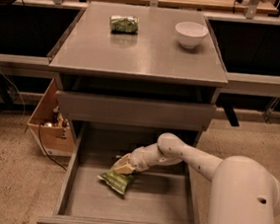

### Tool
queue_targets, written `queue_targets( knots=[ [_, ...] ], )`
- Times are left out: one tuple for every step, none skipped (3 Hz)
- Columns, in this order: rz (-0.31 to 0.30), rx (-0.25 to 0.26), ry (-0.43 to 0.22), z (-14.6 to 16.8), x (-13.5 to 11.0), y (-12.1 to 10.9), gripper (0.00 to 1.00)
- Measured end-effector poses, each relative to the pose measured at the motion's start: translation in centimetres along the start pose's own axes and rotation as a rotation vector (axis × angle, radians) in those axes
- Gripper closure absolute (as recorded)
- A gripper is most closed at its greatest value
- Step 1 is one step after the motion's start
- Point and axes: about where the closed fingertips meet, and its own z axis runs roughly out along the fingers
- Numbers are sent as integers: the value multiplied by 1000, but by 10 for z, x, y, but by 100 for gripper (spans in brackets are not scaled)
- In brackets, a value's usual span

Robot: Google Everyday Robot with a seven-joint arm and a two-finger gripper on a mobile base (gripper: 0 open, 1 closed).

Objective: Pick green jalapeno chip bag from middle drawer and place on counter

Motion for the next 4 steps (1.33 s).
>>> queue_targets(
  knots=[
    [-33, 35, -38, -25, -12, 20, 95],
    [-50, 43, -61, -43, -21, 49, 100],
    [-71, 42, -77, -62, -35, 72, 100],
    [-74, 39, -58, -69, -42, 80, 84]
  ],
)
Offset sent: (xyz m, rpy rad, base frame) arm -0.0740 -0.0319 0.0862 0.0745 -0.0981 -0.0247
